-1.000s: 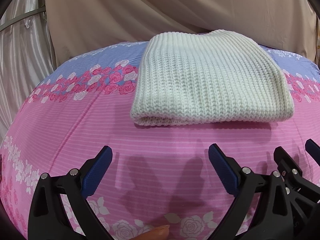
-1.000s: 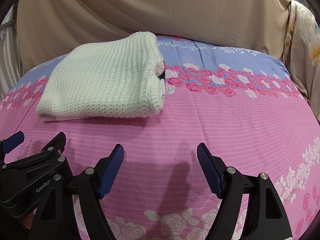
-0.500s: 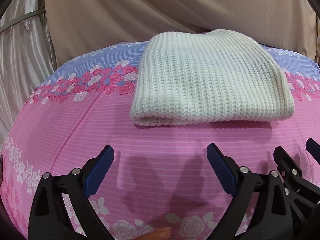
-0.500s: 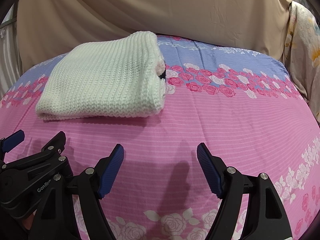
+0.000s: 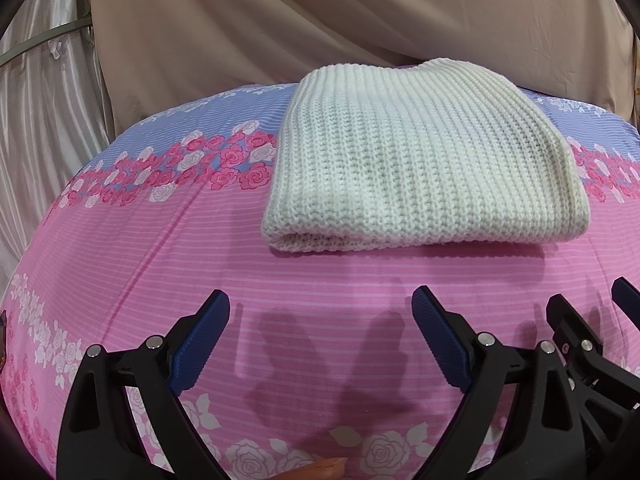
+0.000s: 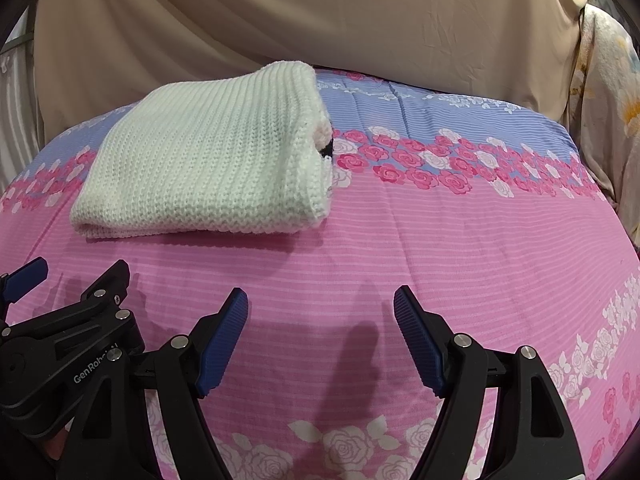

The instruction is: Fold small clothes

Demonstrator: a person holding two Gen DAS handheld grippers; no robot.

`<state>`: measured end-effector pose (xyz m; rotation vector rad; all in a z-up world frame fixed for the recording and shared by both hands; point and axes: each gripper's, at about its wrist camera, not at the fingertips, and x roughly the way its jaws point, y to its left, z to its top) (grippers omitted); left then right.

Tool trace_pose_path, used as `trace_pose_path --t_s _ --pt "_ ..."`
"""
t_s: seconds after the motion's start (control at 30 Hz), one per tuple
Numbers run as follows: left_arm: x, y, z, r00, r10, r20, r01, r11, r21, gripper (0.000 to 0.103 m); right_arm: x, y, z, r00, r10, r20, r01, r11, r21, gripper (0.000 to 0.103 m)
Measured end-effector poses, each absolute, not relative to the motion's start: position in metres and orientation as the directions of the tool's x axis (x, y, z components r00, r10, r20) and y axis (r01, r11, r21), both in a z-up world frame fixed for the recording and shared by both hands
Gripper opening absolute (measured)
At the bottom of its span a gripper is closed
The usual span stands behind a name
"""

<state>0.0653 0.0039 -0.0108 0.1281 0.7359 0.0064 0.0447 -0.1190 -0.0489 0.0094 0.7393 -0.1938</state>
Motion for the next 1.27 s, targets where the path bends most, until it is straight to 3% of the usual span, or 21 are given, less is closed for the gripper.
trace_pose_path --t_s 0.93,1.1,1.27 --pt "0.0645 0.0053 -0.009 0.747 0.051 -0.663 0.039 0.992 0.12 0.087 0.0438 -0.1188 -0.0501 0.721 -0.175 -0.67 0.174 0.982 -0.069 0.073" --pt "0.0642 0.0026 -0.0096 0.746 0.042 -0.665 0.053 0.991 0.122 0.079 0.0436 -0.1171 -0.0499 0.721 -0.179 -0.67 0.17 0.982 -0.08 0.073" --pt "0.0648 0.0031 -0.0097 0.746 0.044 -0.665 0.051 0.991 0.123 0.079 0.0437 -0.1192 -0.0498 0.722 -0.176 -0.67 0.165 0.983 -0.08 0.073"
